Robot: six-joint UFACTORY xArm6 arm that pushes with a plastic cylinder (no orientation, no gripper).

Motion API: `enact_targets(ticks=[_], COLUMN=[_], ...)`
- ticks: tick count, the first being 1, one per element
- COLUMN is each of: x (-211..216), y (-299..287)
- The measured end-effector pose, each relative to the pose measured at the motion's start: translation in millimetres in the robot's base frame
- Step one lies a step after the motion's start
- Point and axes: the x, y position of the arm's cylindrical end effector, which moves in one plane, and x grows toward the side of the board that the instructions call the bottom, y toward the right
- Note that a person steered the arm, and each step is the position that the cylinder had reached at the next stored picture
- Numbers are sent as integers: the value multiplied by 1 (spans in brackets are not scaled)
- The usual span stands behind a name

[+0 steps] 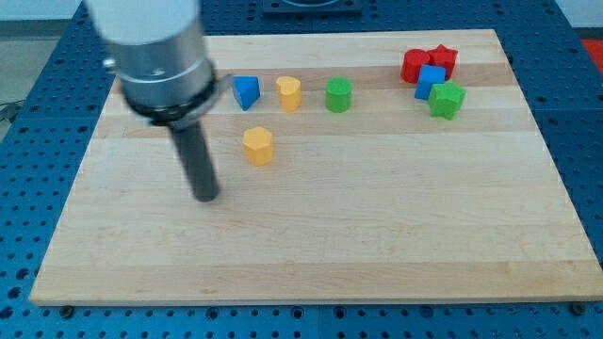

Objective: Move hexagon below the heart

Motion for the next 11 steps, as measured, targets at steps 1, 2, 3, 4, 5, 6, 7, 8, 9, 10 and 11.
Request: enact_targets(ticks=[1, 2, 3, 4, 5, 6, 7, 8, 9, 10, 11], x=[-14, -46, -46, -47, -58, -58, -54, -68, -72, -65, -58], y=[-10, 16, 23, 56, 81, 81, 52, 26, 22, 32, 39])
